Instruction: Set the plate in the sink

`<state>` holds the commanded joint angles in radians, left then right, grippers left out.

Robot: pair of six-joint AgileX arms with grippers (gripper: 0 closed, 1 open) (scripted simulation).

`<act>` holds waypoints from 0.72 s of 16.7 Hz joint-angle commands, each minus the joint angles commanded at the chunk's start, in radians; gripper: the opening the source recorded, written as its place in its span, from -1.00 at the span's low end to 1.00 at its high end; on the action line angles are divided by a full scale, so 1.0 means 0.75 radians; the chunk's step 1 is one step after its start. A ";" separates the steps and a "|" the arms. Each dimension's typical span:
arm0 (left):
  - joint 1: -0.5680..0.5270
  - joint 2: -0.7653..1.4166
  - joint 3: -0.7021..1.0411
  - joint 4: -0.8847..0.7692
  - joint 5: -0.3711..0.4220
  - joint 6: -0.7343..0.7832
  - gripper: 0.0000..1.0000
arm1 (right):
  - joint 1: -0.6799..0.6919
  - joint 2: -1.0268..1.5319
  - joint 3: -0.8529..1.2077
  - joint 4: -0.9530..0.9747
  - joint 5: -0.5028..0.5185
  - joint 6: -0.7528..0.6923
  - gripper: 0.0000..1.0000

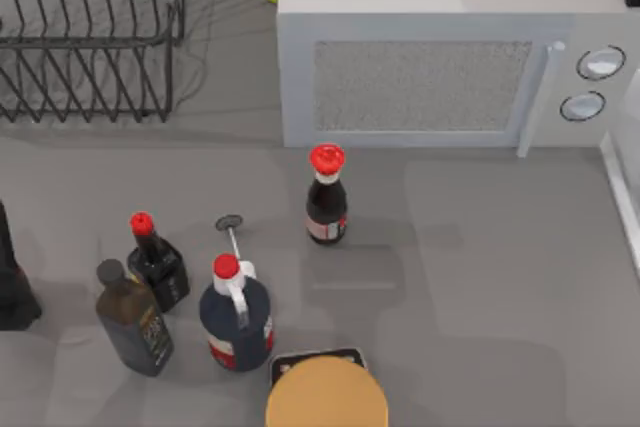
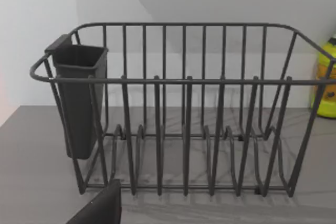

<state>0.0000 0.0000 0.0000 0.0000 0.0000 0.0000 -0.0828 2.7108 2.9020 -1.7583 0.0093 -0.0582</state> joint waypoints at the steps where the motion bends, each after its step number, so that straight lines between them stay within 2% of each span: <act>1: 0.000 0.000 0.000 0.000 0.000 0.000 1.00 | 0.000 0.000 0.000 0.000 0.000 0.000 -0.85; 12: 0.000 0.000 0.000 0.000 0.000 0.000 1.00 | 0.000 0.000 0.000 0.000 0.000 0.000 0.81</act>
<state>0.0000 0.0000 0.0000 0.0000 0.0000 0.0000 -0.0828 2.7108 2.9020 -1.7583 0.0093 -0.0582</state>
